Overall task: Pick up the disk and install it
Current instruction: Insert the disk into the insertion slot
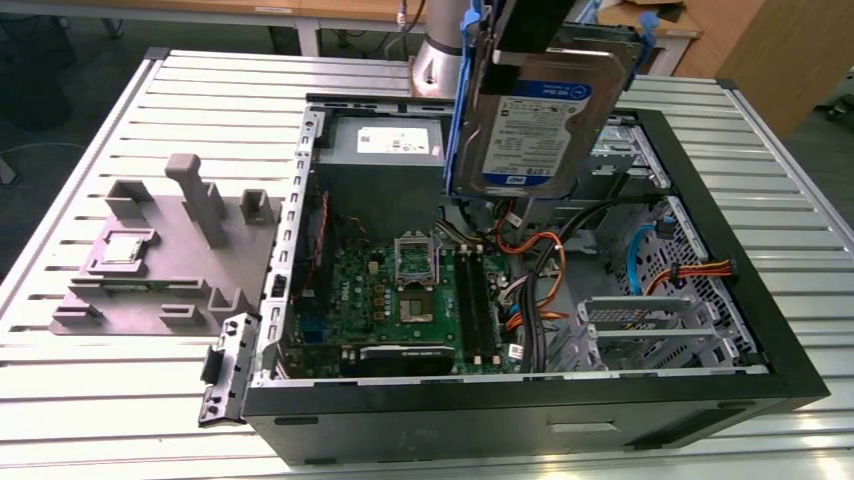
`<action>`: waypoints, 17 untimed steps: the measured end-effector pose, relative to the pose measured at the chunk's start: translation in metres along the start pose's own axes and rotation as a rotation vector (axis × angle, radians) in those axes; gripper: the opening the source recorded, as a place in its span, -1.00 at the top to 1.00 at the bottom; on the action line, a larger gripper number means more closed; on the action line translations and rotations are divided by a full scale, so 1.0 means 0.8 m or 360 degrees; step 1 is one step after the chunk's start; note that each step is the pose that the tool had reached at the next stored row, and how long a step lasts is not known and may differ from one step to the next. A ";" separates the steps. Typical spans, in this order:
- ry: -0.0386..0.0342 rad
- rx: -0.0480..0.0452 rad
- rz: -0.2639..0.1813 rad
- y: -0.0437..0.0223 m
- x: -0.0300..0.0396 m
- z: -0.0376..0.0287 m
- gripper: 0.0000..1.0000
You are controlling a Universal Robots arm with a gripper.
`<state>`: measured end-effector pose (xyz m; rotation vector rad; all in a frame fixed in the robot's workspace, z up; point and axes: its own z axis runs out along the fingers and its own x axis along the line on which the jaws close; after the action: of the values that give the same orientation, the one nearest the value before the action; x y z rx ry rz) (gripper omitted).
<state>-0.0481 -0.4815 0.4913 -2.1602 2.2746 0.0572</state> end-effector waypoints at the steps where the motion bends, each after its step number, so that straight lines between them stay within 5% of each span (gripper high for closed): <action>1: 0.0000 0.0000 0.0000 -0.0005 0.0010 0.0000 0.26; 9: 0.0007 0.0000 0.0000 -0.0022 0.0316 0.0000 0.26; 17: 0.0010 0.0001 0.0000 -0.0247 0.0342 0.0015 0.26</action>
<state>-0.0298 -0.5098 0.4888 -2.1633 2.2781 0.0498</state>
